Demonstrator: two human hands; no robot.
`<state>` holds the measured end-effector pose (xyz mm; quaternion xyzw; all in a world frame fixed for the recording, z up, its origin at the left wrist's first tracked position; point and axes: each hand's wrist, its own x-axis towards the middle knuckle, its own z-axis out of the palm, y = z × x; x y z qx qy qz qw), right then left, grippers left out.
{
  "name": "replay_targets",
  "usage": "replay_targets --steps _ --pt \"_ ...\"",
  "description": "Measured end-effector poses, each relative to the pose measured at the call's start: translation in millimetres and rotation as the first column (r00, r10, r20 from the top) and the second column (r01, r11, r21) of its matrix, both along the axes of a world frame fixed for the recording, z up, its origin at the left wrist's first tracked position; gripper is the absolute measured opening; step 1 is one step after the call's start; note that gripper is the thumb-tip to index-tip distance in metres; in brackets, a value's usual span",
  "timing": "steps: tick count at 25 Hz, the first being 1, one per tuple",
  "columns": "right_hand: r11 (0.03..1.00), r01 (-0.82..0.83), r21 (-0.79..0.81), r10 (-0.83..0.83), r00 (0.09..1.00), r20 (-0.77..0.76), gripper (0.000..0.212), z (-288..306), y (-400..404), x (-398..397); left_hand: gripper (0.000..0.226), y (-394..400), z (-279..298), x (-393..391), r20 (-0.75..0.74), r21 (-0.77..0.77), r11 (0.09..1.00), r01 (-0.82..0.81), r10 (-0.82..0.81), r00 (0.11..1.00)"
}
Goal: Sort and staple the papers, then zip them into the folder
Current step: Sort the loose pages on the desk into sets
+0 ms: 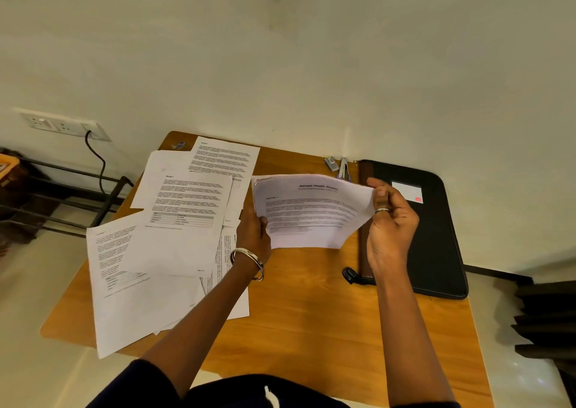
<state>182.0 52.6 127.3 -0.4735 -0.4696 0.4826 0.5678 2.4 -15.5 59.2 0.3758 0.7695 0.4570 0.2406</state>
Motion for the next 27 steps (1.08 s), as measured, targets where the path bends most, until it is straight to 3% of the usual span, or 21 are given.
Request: replay_targets --steps 5,9,15,20,24,27 --pt "1.000 -0.009 -0.012 0.009 1.000 0.027 0.021 -3 0 -1 0.033 0 -10 -10 -0.152 -0.093 0.995 0.044 -0.058 0.987" --pt "1.000 -0.001 -0.016 0.002 0.998 0.055 0.021 -5 0 -2 0.026 2 -8 -26 -0.271 -0.289 0.943 0.167 -0.248 0.930" --pt "0.999 -0.017 0.043 0.012 0.992 0.126 0.021 1 5 4 0.019 -15 -12 -38 -0.114 -0.110 0.981 0.157 -0.170 0.979" --pt "0.998 0.049 0.027 -0.054 0.975 0.214 0.020 7 18 13 0.012 -14 1 -39 0.282 0.021 0.989 0.145 -0.145 0.948" --pt "0.989 0.137 -0.056 -0.111 0.938 0.328 0.021 -18 23 22 0.012 -22 -6 -37 0.237 -0.127 0.943 0.309 -0.273 0.932" --pt "0.973 0.177 -0.151 -0.095 0.895 0.436 0.015 -62 23 23 0.013 -30 -36 -33 0.270 -0.327 0.889 0.319 -0.236 0.934"
